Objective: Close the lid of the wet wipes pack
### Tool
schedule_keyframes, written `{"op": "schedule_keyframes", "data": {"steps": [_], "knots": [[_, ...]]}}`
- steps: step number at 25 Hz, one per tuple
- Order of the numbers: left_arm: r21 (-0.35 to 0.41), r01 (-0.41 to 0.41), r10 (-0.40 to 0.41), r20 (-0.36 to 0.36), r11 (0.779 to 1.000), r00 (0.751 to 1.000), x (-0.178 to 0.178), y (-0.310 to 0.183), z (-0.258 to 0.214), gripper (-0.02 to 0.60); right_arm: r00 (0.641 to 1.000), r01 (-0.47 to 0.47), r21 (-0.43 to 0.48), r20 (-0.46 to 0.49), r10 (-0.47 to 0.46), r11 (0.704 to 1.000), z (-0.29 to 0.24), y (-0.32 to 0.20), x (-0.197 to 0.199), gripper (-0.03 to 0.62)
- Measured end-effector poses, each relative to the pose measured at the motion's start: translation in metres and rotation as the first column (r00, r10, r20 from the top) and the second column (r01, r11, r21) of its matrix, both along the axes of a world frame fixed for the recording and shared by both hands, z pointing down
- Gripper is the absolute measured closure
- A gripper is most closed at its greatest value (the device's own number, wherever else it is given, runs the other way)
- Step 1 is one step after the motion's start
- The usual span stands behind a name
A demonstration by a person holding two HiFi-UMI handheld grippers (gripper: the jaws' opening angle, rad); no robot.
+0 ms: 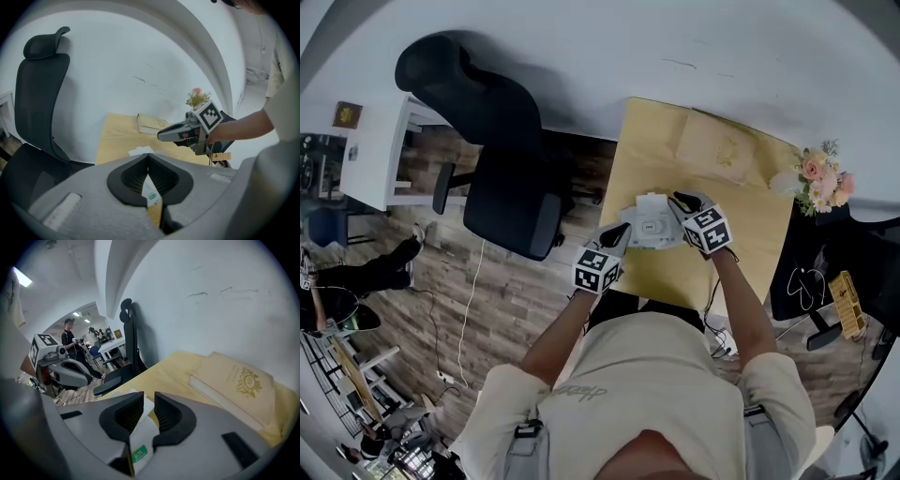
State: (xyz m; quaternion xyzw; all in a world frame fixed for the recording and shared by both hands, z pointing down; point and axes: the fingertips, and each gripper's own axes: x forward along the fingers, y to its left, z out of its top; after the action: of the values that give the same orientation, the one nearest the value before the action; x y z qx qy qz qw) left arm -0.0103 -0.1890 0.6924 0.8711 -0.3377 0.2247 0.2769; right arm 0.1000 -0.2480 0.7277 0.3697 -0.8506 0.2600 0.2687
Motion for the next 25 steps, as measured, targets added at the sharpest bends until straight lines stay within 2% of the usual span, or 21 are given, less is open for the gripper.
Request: {"op": "schedule_keyframes", "data": {"steps": [5, 11, 20, 25], "knots": [[-0.017, 0.013, -0.013, -0.003, 1.0, 1.0, -0.003, 0.0, 0.007, 0.565, 0.998, 0.066, -0.117, 0.006, -0.066, 0.991, 0.026, -0.003, -0.005, 0.54], [-0.033, 0.032, -0.032, 0.0, 0.999, 0.999, -0.009, -0.002, 0.015, 0.565, 0.989, 0.149, -0.24, 0.033, -0.145, 0.959, 0.048, -0.006, -0.012, 0.528], [-0.044, 0.046, -0.046, 0.002, 0.998, 0.999, -0.014, -0.003, 0.016, 0.565, 0.97, 0.243, -0.33, 0.06, -0.237, 0.912, 0.063, -0.007, -0.019, 0.528], [-0.047, 0.048, -0.048, 0.008, 0.998, 0.999, -0.016, -0.001, 0.016, 0.565, 0.955, 0.297, -0.357, 0.117, -0.273, 0.886, 0.062, -0.006, -0.024, 0.529]]}}
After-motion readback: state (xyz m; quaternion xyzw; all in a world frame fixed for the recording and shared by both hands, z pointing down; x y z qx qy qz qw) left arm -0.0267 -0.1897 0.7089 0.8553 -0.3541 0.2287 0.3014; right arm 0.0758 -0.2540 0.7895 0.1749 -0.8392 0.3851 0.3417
